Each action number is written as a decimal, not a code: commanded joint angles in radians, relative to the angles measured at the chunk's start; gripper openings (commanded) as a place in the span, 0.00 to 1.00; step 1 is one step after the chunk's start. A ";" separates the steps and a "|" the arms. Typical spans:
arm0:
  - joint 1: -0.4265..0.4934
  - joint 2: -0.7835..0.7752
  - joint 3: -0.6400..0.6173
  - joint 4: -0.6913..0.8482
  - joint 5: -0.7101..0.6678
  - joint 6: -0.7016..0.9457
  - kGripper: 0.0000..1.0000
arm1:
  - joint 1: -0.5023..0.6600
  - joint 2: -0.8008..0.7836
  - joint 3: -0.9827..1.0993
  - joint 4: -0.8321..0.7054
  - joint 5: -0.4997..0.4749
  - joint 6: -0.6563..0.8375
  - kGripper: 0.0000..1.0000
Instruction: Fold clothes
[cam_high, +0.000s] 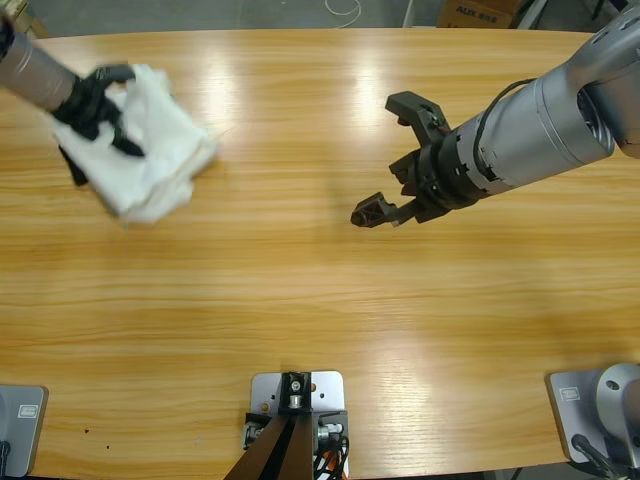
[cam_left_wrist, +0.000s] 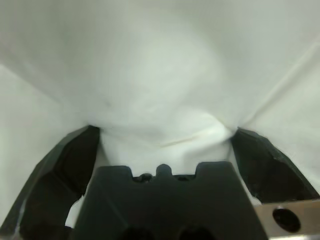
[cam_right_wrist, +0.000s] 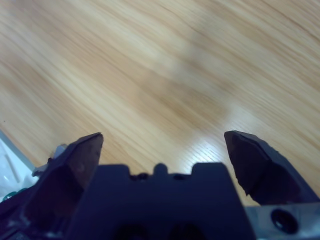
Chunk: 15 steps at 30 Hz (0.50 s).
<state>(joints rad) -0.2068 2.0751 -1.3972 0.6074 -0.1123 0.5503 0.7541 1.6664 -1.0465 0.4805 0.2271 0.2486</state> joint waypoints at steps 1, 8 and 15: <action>0.122 0.276 -0.328 0.127 0.039 -0.565 1.00 | -0.055 0.053 0.017 -0.003 0.022 -0.024 1.00; 0.187 0.457 -0.740 0.314 0.110 -0.688 1.00 | -0.069 0.050 0.020 0.008 0.031 -0.031 1.00; 0.188 0.632 -1.225 0.579 0.114 -0.758 1.00 | -0.070 0.026 0.011 0.042 0.028 -0.037 1.00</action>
<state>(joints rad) -0.0248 2.5068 -2.3215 0.9910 -0.0156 -0.1412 0.6917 1.6789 -1.0465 0.4895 0.2386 0.2320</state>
